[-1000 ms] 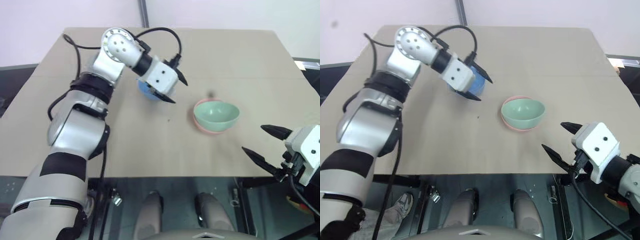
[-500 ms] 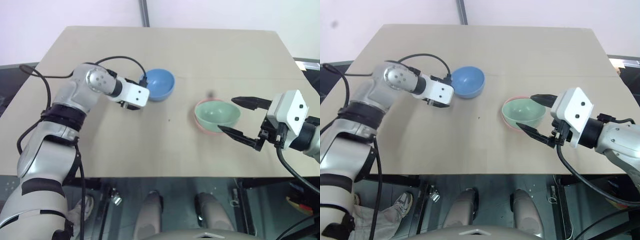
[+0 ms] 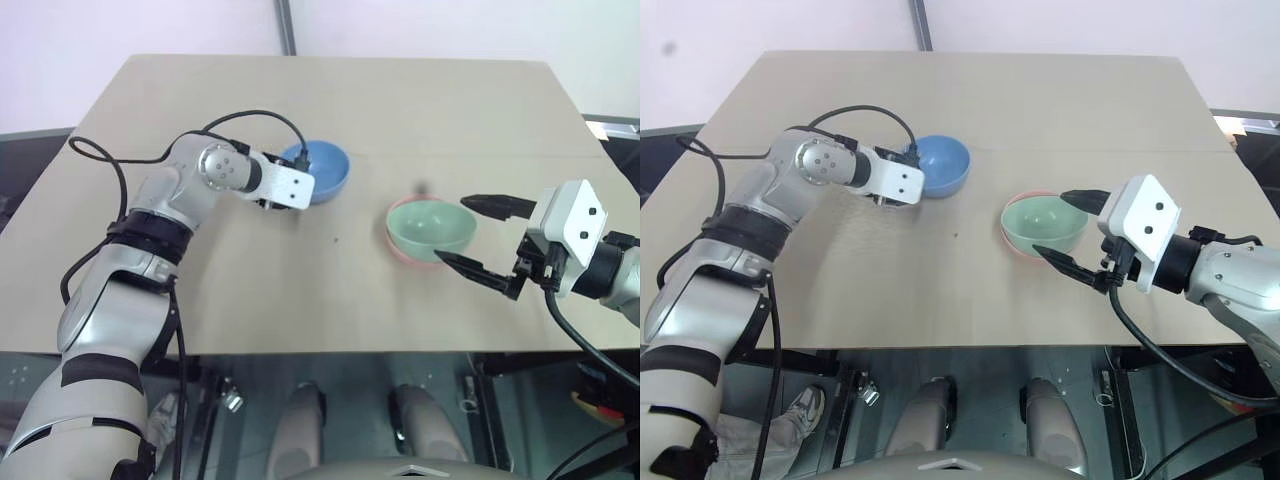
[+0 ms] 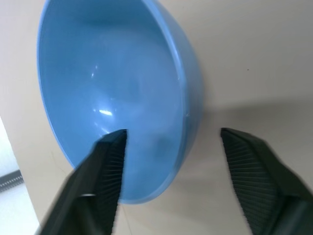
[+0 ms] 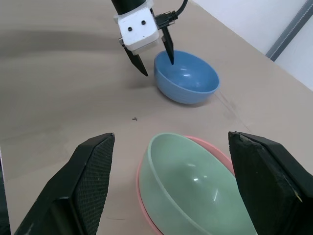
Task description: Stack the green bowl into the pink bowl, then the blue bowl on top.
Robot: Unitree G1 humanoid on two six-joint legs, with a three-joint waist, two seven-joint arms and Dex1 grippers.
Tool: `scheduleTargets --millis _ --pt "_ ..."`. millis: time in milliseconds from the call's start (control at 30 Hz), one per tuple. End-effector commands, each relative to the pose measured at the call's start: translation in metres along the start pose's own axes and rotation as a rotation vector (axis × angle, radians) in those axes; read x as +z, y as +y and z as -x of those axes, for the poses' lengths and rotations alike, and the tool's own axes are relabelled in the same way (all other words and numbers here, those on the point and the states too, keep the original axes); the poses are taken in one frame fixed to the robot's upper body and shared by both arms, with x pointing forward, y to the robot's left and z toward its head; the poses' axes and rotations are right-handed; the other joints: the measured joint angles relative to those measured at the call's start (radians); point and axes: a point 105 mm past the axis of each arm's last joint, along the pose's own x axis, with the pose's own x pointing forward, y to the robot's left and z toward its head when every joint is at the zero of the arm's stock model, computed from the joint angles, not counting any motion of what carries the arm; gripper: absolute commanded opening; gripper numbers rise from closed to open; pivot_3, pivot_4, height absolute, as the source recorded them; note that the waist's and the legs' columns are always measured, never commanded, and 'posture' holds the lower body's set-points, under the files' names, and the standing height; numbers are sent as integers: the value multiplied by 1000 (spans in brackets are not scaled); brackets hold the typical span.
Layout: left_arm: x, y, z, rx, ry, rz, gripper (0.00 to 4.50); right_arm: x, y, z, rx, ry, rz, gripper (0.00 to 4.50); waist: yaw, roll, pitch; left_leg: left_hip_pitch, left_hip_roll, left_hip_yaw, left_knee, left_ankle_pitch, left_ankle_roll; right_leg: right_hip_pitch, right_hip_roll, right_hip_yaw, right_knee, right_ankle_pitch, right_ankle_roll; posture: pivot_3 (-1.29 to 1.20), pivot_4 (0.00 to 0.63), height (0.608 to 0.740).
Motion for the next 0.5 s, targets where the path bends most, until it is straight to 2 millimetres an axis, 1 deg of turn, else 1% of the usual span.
scheduleTargets --millis 33,67,100,133,167,300,367,400,500 --pt "5 12 10 41 -19 -32 1930 8 0 1 -11 -18 37 4040 0 0 0 0 0 0 0 0 0 0 0 0 0 0 0 0 150 740" --pt "5 12 10 39 -23 -35 1693 8 0 2 -12 -17 37 4040 0 0 0 0 0 0 0 0 0 0 0 0 0 0 0 0 150 740" --pt "5 12 10 37 -26 -37 1108 8 0 2 -14 -16 37 4040 0 0 0 0 0 0 0 0 0 0 0 0 1 0 0 0 150 740" --pt "6 12 10 36 -29 -40 613 7 0 2 -15 -14 36 4040 0 0 0 0 0 0 0 0 0 0 0 0 1 0 0 0 150 740" --pt "7 11 10 34 -38 -44 335 7 0 2 -17 -13 36 4040 0 0 0 0 0 0 0 0 0 0 0 0 1 0 0 0 150 740" --pt "11 10 11 27 -65 -69 335 6 0 1 -21 -13 36 4040 0 0 0 0 0 0 1 0 0 -1 0 0 2 0 0 0 150 740" --pt "19 13 12 37 -100 -86 335 5 0 2 -26 -12 36 4040 0 0 0 0 0 0 1 0 0 -1 0 0 3 0 0 0 150 740" --pt "26 18 14 51 -130 -100 335 5 -1 2 -29 -11 37 4040 0 0 0 0 0 0 1 0 0 -1 0 0 3 0 0 0 150 740" --pt "56 33 24 84 -271 -137 335 5 -2 3 -44 -9 36 4040 4 0 0 0 0 0 1 0 0 -1 0 0 3 0 0 0 150 740"
